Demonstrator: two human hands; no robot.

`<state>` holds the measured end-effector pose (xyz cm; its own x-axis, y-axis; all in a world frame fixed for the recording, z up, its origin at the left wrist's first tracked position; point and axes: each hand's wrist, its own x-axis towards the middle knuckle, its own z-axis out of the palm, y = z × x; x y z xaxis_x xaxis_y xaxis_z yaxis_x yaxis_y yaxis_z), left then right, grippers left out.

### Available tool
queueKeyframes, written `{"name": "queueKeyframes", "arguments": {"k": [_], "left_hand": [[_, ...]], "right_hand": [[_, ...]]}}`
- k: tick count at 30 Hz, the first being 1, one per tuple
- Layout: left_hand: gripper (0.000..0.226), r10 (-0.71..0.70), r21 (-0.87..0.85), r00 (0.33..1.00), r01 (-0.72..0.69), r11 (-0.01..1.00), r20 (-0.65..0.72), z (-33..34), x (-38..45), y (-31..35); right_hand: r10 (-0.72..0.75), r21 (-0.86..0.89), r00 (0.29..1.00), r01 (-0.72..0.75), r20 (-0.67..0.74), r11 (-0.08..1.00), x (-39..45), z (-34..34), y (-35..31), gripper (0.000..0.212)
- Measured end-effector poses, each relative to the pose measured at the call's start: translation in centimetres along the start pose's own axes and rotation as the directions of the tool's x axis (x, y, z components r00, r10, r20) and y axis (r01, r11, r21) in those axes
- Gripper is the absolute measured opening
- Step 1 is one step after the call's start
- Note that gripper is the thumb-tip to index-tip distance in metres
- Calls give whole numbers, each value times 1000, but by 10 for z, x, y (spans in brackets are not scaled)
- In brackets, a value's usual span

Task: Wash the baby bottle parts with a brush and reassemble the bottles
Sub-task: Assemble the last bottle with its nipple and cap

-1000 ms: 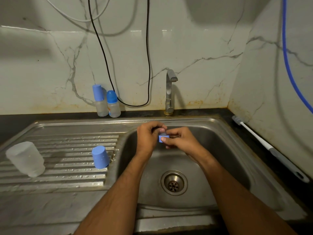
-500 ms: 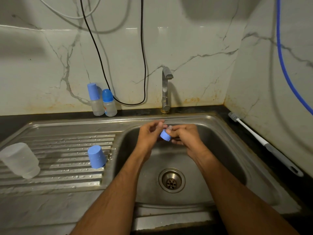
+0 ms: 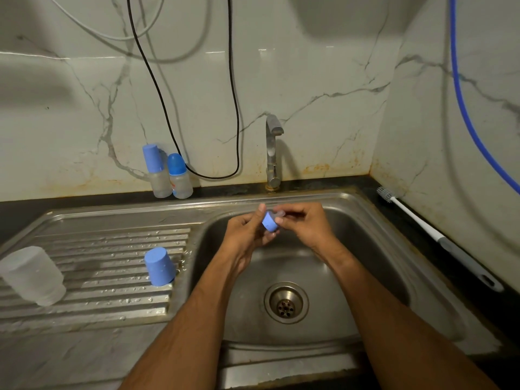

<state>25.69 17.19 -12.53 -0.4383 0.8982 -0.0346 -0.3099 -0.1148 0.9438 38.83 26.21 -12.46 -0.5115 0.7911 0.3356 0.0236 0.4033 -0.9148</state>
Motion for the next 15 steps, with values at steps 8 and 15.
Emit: {"name": "queueKeyframes", "arguments": {"k": [8,15], "left_hand": [[39,-21,2,996,21,1000,91,-2,5,-1],[49,-9,172,999,1,985,45,-2,6,-5]], "right_hand": [[-71,-31,997,70,-43,997,3,2,0,34],[-268,-327,963,252,-5,911,0,9,0,15]]}}
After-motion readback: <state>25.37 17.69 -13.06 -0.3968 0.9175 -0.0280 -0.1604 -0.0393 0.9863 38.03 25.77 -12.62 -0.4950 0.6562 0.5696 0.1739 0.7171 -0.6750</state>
